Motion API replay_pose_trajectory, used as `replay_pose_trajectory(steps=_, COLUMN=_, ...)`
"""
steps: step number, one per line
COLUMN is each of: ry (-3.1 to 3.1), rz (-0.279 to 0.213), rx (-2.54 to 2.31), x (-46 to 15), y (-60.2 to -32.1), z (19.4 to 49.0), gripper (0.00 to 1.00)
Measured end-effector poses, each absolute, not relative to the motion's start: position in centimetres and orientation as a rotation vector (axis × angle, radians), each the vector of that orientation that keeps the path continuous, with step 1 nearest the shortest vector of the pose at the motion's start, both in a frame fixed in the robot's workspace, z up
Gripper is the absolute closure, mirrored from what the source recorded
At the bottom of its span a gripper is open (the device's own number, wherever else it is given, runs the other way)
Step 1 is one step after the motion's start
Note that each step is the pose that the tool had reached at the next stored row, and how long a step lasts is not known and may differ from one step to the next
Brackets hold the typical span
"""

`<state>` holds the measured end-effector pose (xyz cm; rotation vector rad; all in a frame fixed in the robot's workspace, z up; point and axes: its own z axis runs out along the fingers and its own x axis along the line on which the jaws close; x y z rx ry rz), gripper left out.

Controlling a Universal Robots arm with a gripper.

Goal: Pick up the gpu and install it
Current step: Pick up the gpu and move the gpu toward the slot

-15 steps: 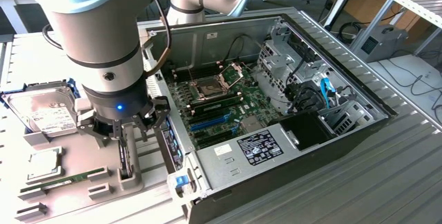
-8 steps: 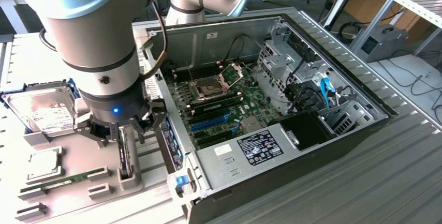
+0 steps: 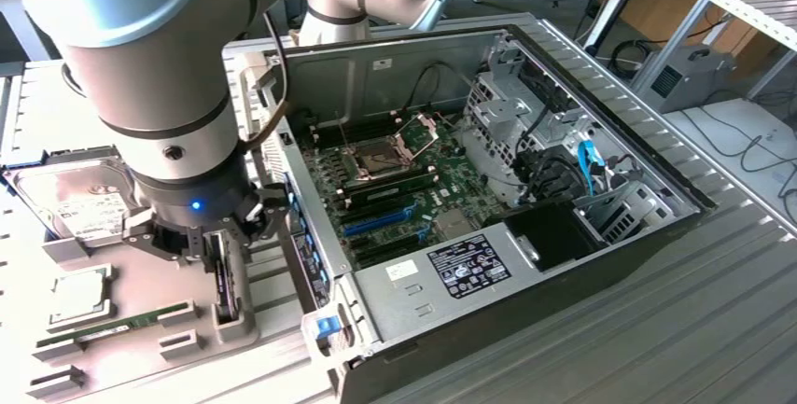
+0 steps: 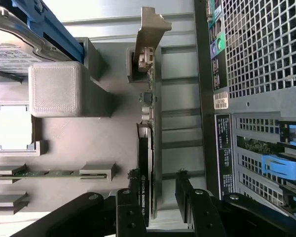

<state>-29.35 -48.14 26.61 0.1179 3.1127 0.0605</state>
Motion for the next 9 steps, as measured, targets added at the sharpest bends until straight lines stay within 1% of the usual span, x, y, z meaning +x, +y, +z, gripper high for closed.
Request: replay_pose_trajectory(steps=9, ry=3.112, rz=0.060, rx=0.118, x=-29.7, y=-46.1, z=25.9, gripper=0.58)
